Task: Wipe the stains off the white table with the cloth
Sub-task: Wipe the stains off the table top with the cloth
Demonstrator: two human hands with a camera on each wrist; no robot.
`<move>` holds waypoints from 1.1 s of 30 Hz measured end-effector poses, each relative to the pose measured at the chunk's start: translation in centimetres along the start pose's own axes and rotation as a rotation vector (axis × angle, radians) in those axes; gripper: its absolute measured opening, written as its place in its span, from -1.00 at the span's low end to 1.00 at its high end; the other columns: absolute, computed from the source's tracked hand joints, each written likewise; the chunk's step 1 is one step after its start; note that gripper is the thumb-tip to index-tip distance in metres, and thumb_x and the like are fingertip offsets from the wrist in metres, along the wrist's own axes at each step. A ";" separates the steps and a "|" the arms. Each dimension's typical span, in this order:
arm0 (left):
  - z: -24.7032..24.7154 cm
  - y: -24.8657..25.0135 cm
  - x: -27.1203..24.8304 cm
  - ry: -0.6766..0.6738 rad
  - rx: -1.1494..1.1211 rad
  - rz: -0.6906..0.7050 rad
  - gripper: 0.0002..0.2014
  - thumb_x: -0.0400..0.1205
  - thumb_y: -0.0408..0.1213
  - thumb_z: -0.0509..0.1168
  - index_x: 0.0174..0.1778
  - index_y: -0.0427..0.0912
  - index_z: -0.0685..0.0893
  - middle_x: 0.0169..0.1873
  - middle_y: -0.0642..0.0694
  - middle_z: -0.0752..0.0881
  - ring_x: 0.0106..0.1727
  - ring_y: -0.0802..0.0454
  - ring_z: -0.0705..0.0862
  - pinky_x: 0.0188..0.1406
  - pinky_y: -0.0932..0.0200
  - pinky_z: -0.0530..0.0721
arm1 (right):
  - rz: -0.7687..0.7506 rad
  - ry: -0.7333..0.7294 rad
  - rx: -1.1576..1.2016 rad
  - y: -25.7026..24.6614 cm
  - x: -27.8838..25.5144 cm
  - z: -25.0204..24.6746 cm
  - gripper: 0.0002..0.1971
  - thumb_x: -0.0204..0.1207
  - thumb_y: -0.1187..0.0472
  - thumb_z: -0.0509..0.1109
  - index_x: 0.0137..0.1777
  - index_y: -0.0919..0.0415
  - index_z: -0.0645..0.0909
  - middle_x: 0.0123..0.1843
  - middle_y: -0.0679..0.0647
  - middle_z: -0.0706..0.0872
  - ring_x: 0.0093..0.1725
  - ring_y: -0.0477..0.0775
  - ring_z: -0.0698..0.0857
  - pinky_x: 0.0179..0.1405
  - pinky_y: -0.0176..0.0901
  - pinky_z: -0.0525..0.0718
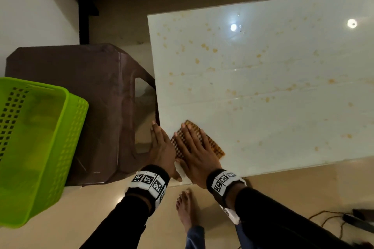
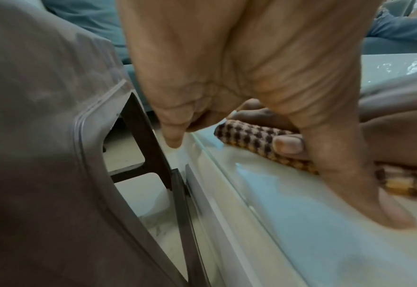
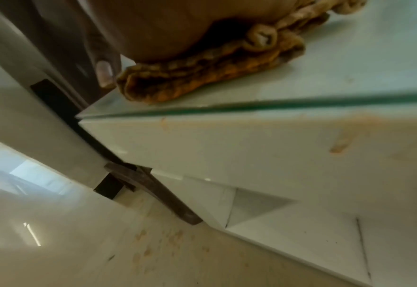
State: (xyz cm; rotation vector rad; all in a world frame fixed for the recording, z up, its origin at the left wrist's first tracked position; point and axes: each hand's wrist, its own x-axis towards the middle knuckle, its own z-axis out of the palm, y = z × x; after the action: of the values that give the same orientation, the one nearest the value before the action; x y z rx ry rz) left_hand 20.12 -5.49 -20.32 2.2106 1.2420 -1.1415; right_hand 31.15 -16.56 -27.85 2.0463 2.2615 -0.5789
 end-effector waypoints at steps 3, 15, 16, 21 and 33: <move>0.0 -0.5 1.3 0.026 -0.092 -0.056 0.71 0.07 0.27 0.71 0.63 -0.57 -0.41 0.57 -0.62 -0.49 0.67 -0.51 -0.43 0.77 -0.20 -0.11 | 0.029 0.032 -0.005 1.9 5.0 -1.4 -0.30 0.83 -0.15 -0.03 0.87 0.17 -0.01 0.89 0.29 -0.10 0.87 0.31 -0.13 0.80 0.42 -0.03; 5.0 3.8 1.2 0.215 0.003 0.119 -0.20 0.78 -0.25 0.12 0.71 -0.48 -0.28 0.67 -0.57 -0.31 0.64 -0.61 -0.41 0.71 -0.36 -0.24 | 0.192 0.036 -0.004 2.3 12.6 -3.7 -0.24 0.79 -0.22 -0.10 0.88 0.12 -0.20 0.88 0.27 -0.27 0.86 0.30 -0.26 0.81 0.40 -0.19; 4.8 3.2 1.2 0.221 0.034 0.144 -0.15 0.75 -0.26 0.18 0.70 -0.52 -0.29 0.65 -0.61 -0.30 0.64 -0.64 -0.37 0.71 -0.38 -0.19 | 0.169 0.027 0.004 2.7 13.4 -4.2 -0.24 0.79 -0.22 -0.10 0.88 0.12 -0.18 0.88 0.29 -0.24 0.86 0.31 -0.24 0.81 0.42 -0.16; 3.9 0.2 0.7 0.254 0.117 0.239 -0.18 0.77 -0.35 0.11 0.63 -0.62 -0.38 0.53 -0.76 -0.41 0.64 -0.67 -0.31 0.71 -0.39 0.01 | 0.160 0.023 -0.047 3.9 20.4 -6.7 -0.26 0.81 -0.22 -0.14 0.88 0.13 -0.12 0.88 0.31 -0.17 0.87 0.34 -0.19 0.79 0.47 -0.09; 4.6 2.1 1.0 0.141 0.195 0.344 -0.45 0.75 -0.58 -0.11 0.49 -0.81 -0.28 0.52 -0.86 -0.15 0.57 -0.85 -0.15 0.65 -0.48 0.08 | 0.144 0.020 -0.075 7.6 18.1 -7.0 -0.26 0.80 -0.22 -0.17 0.88 0.14 -0.11 0.89 0.28 -0.15 0.87 0.32 -0.18 0.82 0.41 -0.20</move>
State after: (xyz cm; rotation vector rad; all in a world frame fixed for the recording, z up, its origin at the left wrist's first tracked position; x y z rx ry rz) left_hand 19.98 -9.01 -24.05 2.5610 0.7803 -1.0183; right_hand 37.70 3.20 -28.16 2.1637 2.0895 -0.4582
